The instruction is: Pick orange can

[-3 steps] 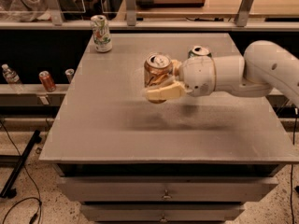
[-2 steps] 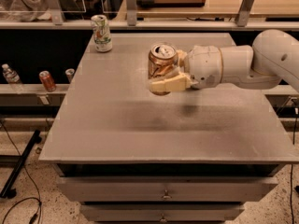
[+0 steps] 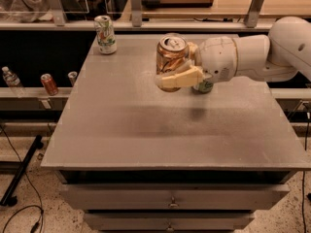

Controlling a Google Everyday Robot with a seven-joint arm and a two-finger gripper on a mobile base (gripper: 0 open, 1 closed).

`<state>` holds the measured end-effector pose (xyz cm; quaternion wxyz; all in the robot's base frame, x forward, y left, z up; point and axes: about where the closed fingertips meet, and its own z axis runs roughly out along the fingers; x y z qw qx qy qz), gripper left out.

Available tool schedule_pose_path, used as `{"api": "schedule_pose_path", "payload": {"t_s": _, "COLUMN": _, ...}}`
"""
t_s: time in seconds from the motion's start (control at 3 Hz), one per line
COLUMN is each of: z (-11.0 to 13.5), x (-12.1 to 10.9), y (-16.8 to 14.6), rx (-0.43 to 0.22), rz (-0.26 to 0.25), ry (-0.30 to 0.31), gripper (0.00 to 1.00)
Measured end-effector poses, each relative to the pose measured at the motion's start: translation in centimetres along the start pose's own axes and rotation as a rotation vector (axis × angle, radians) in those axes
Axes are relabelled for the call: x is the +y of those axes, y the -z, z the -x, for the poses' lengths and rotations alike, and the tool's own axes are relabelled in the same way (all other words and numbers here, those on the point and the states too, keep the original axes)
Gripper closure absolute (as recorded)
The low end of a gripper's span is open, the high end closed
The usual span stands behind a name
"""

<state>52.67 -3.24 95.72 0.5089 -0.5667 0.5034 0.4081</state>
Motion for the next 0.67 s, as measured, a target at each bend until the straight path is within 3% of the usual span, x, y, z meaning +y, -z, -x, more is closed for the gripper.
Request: {"api": "schedule_pose_path", "payload": {"t_s": 0.67, "z": 0.49, "x": 0.06, "y": -0.02, "rx": 0.005, "rz": 0.027, "ry": 0.007, "gripper": 1.0}}
